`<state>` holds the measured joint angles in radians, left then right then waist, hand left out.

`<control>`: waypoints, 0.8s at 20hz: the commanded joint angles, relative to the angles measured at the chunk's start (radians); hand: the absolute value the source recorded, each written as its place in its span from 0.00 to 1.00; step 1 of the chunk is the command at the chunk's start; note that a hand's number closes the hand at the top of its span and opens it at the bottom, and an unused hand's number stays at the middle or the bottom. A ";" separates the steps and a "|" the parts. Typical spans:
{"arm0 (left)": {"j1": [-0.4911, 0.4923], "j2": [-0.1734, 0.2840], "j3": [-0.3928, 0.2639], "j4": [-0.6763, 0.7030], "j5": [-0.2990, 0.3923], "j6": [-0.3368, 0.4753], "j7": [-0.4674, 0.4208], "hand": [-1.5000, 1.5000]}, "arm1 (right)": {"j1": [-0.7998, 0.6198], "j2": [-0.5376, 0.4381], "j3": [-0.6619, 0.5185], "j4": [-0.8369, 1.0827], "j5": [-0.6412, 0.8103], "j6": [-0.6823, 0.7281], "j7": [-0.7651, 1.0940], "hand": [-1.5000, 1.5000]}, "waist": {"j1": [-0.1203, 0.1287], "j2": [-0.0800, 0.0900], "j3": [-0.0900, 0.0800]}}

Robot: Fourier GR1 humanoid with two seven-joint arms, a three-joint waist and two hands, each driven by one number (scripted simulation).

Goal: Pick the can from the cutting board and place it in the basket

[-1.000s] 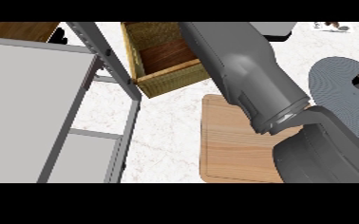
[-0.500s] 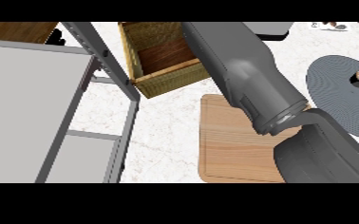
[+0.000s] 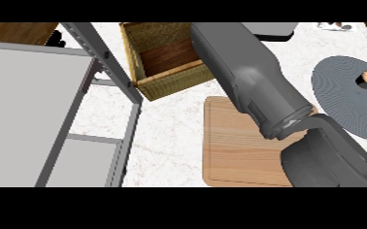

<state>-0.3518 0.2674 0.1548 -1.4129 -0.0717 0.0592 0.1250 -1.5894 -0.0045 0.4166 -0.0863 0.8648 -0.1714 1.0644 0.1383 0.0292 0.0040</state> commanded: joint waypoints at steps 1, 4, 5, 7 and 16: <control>0.019 -0.077 -0.062 -0.001 0.020 -0.021 0.028 0.50 | 0.022 0.004 -0.001 0.003 -0.004 0.008 0.068 1.00 | -0.009 0.009 -0.007; -0.014 -0.074 -0.043 0.025 0.026 -0.021 0.042 0.50 | 0.029 0.004 -0.019 -0.012 -0.029 0.043 0.048 1.00 | -0.024 0.007 -0.007; 0.001 -0.069 -0.045 0.029 0.027 -0.037 0.030 0.50 | 0.027 0.004 -0.023 -0.016 -0.038 0.066 0.077 1.00 | -0.012 0.008 -0.008; 0.020 -0.067 -0.041 0.015 0.033 -0.050 0.014 0.50 | 0.056 0.004 -0.023 -0.022 -0.043 0.040 0.069 1.00 | -0.009 0.007 -0.008; 0.018 -0.084 -0.045 0.008 0.021 -0.055 0.034 0.50 | 0.055 0.004 -0.065 -0.048 -0.107 0.057 0.110 1.00 | -0.008 0.003 -0.007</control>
<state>-0.3492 0.2583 0.1720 -1.4178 -0.0812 0.0393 0.1274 -1.5339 -0.0050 0.3735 -0.1203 0.7881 -0.1197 1.0675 0.1351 0.0290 0.0051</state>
